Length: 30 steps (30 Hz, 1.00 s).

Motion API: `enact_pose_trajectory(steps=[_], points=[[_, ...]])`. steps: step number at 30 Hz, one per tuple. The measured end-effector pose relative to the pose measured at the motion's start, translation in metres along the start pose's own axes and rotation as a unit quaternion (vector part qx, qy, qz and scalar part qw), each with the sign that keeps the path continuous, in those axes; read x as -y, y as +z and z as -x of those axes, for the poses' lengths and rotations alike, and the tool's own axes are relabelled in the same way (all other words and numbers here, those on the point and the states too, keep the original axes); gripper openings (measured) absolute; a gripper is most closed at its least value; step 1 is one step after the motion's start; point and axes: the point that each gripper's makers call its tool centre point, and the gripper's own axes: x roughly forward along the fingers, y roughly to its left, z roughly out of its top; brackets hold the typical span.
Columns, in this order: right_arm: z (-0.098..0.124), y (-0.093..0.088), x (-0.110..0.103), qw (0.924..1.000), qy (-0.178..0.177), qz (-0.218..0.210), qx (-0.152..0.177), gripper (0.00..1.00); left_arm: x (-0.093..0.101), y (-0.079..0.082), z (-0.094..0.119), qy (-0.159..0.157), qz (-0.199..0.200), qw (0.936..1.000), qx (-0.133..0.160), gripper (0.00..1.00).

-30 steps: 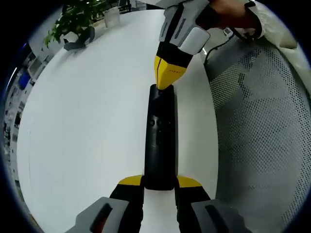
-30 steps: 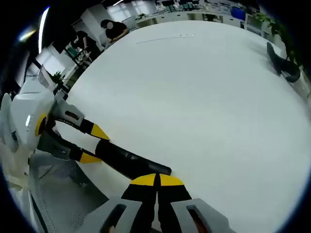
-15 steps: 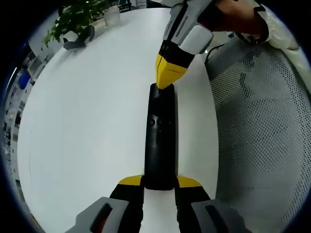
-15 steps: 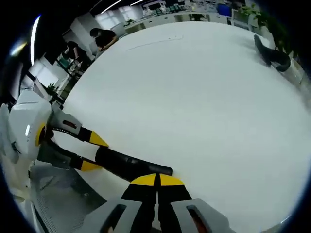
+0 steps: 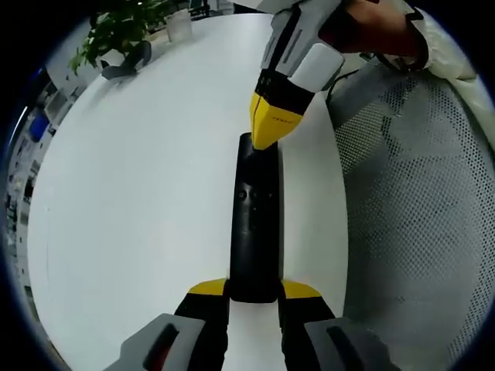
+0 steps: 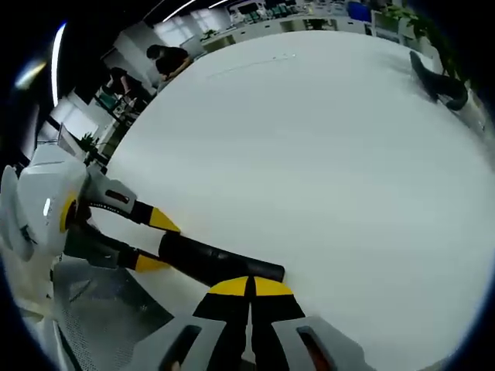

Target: Press the specified remote control buttons in sequence, fully releasing each button before pressing the next.

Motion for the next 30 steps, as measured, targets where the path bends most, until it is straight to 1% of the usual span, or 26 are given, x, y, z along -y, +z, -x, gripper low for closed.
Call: enact_pose_trajectory(steps=[5, 7, 11, 14, 16, 22, 25, 28, 30], points=[[-0.0001, 0.0003, 0.0002, 0.9999, 0.005, -0.010, -0.004, 0.00, -0.0004, 0.0000, 0.0001, 0.000, 0.004, 1.0000, 0.007, 0.22], [0.0001, 0.0004, 0.0009, 0.9996, 0.006, -0.027, -0.006, 0.00, 0.0000, 0.0003, -0.0001, 0.001, 0.005, 1.0000, 0.005, 0.22], [-0.0013, 0.0009, -0.0002, 0.9996, -0.001, -0.021, -0.018, 0.00, -0.0004, 0.0009, -0.0007, 0.003, 0.010, 0.9999, -0.009, 0.22], [-0.0010, 0.0003, 0.0001, 0.9996, -0.005, -0.019, -0.023, 0.00, -0.0002, 0.0000, -0.0003, 0.002, 0.003, 0.9999, -0.012, 0.22], [-0.0019, 0.0008, 0.0017, 0.9995, -0.003, -0.022, -0.021, 0.00, -0.0003, -0.0004, 0.0000, 0.000, -0.002, 1.0000, -0.009, 0.22], [-0.0022, 0.0013, 0.0038, 0.9991, 0.004, -0.041, -0.006, 0.00, -0.0005, -0.0003, 0.0000, 0.001, 0.004, 1.0000, 0.000, 0.22], [-0.0024, 0.0016, 0.0047, 0.9983, 0.007, -0.057, 0.000, 0.00, -0.0003, -0.0002, -0.0001, 0.001, 0.003, 1.0000, 0.001, 0.22], [-0.0027, 0.0022, 0.0047, 0.9980, 0.009, -0.063, -0.002, 0.00, 0.0000, 0.0001, -0.0003, 0.002, -0.001, 1.0000, -0.004, 0.23], [-0.0026, 0.0021, 0.0042, 0.9983, 0.006, -0.058, -0.004, 0.00, -0.0001, 0.0000, -0.0002, 0.002, 0.000, 1.0000, -0.004, 0.22]])
